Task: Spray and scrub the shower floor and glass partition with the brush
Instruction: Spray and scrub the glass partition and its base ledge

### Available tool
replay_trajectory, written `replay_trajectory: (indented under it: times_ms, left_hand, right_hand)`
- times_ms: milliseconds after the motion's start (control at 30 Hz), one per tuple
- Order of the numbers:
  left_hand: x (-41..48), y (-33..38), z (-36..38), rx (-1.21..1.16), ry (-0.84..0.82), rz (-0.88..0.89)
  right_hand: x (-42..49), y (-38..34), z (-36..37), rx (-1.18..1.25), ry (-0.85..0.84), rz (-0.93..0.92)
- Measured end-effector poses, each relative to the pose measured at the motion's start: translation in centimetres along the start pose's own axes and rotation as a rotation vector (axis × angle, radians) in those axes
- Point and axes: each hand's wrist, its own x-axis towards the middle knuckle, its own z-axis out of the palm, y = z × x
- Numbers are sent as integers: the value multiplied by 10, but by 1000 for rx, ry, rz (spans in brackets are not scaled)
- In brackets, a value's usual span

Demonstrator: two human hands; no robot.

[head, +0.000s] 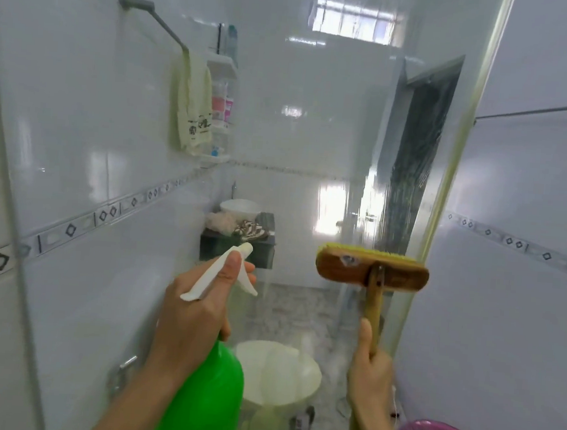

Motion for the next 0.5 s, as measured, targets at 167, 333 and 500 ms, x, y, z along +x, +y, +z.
replay_trajectory:
  times_ms: [167,333,500]
  left_hand:
    - [2,4,18,-13,-21,17]
    - [4,3,30,-29,-40,35]
    - [3,2,29,-56,-42,15]
  right_hand:
    - [71,-77,-29,117,-1,-83]
    - [72,-63,-38,92,27,-84]
    - [17,-5,-25,0,-22,20]
